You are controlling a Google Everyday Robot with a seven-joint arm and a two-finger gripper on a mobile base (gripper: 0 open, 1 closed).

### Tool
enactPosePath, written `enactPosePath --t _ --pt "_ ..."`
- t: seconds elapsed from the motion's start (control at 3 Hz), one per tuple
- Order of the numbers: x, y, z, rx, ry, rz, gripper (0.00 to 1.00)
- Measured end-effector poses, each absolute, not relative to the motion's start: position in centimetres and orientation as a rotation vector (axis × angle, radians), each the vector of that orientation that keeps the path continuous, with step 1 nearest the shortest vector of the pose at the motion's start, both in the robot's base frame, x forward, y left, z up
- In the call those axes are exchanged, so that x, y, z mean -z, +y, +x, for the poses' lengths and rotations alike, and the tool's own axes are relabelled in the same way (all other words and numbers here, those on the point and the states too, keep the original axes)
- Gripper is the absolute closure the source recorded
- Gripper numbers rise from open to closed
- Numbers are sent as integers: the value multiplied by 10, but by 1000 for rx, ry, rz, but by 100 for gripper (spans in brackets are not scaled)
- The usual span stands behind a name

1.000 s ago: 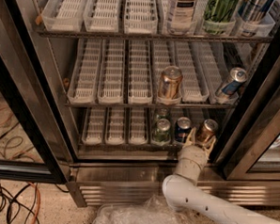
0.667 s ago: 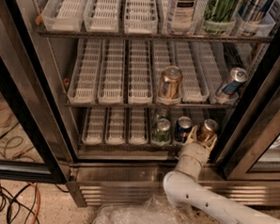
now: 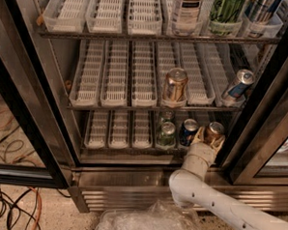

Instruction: Pick orange can from bottom shelf of fridge

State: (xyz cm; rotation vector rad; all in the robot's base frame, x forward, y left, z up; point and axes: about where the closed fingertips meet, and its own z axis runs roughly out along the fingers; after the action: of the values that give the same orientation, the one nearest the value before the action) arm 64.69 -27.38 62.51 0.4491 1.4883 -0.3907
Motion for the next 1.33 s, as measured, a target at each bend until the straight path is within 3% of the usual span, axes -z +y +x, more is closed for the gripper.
enactPosePath --t 0.67,1.33 --pt "-611 -284 655 411 1522 500 41" --pt "-605 -289 656 420 1526 518 83"
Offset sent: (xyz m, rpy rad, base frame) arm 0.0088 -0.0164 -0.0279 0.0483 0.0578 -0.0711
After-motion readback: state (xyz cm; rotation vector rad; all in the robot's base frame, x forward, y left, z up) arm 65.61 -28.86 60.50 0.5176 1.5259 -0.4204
